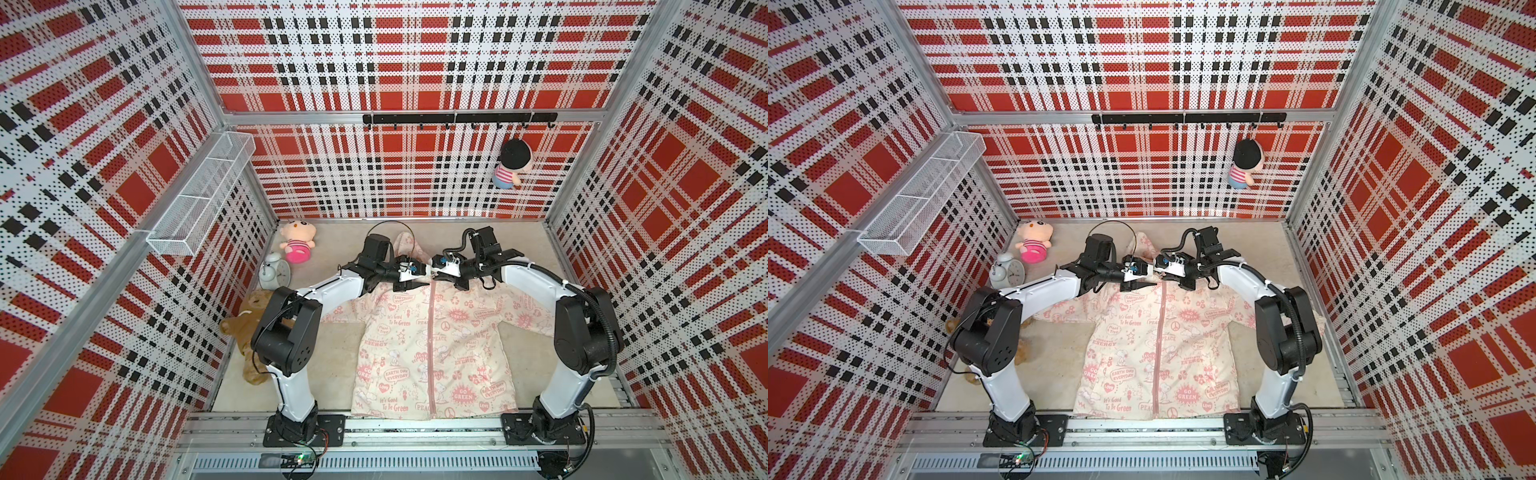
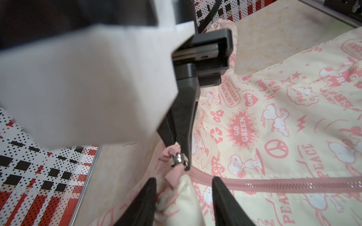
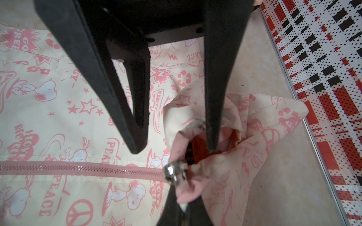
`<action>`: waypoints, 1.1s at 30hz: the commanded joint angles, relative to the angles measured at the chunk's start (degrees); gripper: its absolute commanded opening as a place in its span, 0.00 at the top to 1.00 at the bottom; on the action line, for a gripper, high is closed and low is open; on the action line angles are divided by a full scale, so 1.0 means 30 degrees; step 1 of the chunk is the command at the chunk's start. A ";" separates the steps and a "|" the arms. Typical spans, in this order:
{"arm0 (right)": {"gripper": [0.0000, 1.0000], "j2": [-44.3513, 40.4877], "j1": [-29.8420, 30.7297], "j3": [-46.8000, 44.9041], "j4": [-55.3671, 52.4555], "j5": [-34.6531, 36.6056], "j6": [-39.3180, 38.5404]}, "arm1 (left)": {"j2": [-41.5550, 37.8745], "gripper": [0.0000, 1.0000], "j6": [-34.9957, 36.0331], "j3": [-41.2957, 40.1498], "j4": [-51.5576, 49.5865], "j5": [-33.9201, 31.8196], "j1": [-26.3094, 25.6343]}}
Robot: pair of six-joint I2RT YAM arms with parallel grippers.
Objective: Unzip the jacket
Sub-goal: Pick up the jacket from the center of the board.
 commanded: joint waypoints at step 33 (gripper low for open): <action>0.57 -0.8424 0.0458 -0.7710 1.3807 0.5848 1.6850 | -0.0191 1.00 -0.0626 0.2376 -0.3610 0.2767 0.0821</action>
